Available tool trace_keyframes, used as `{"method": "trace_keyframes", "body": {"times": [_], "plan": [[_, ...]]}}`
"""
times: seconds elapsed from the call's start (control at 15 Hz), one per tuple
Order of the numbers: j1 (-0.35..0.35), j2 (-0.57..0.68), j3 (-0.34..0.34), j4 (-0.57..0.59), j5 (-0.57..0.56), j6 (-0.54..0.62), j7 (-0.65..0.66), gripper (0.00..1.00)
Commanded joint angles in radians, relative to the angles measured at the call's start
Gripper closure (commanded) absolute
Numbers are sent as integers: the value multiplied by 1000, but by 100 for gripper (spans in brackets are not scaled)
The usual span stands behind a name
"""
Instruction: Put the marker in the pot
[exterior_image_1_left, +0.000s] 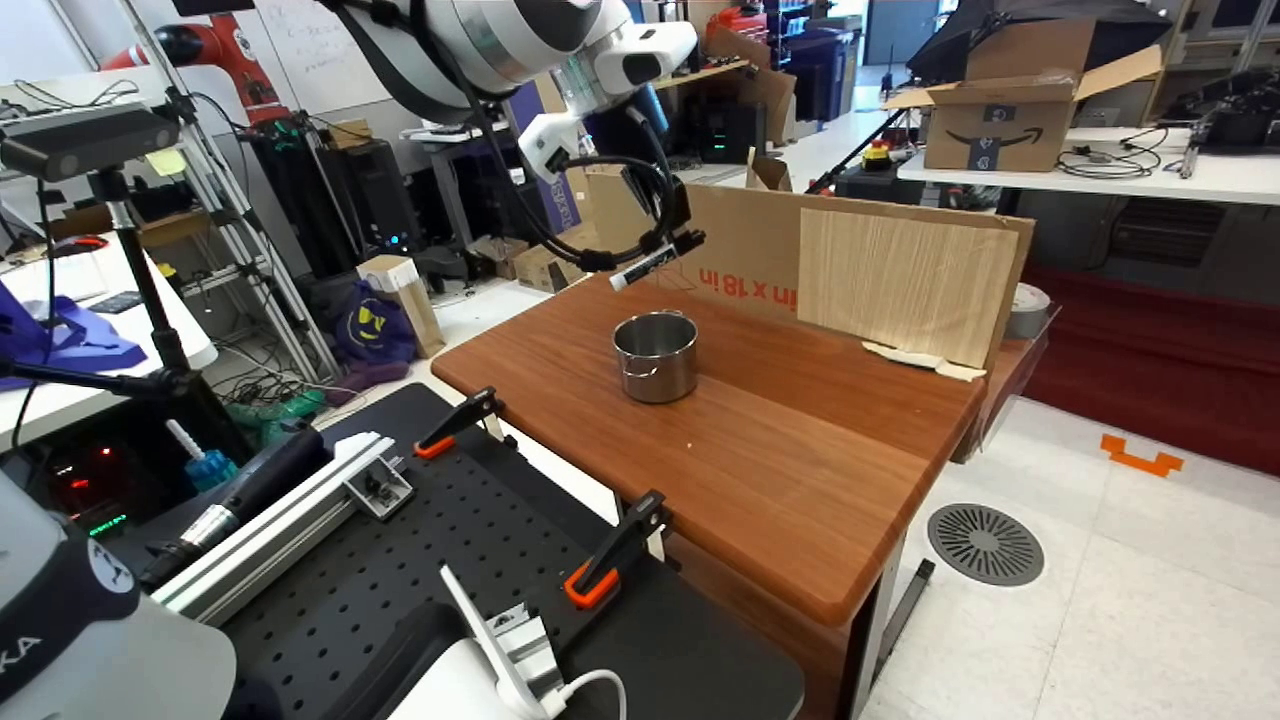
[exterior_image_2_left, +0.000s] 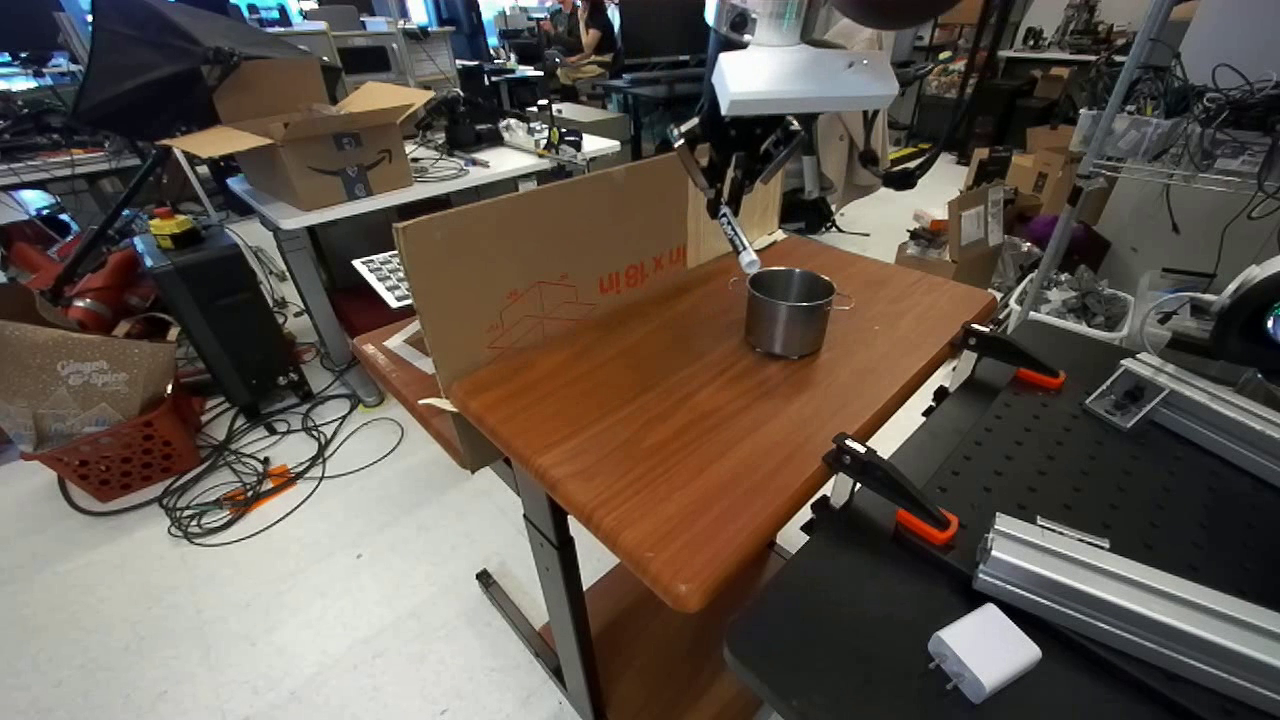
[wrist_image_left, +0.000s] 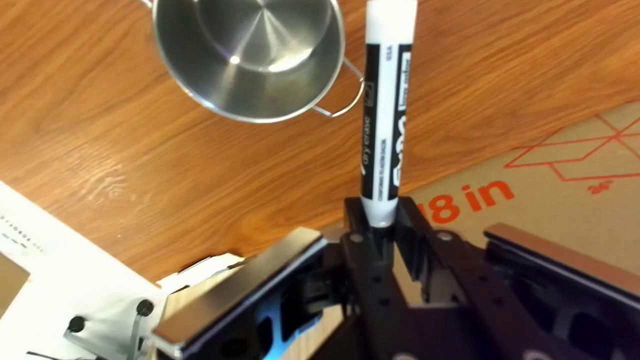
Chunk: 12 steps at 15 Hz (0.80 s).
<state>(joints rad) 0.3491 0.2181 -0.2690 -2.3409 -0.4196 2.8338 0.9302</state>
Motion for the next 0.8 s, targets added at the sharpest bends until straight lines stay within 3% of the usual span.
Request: {"method": "trace_keyframes", "body": {"times": [0.0,0.13,0.27,0.73], "plan": [[72,-53,-132,-47,-252,51,254,95],[105,-48,-202,-27,-410,41,403,95],[116,-38,-222,-22,-544,26,549,95],[157,-15,-213,-45,-810,-3,890,95]]}}
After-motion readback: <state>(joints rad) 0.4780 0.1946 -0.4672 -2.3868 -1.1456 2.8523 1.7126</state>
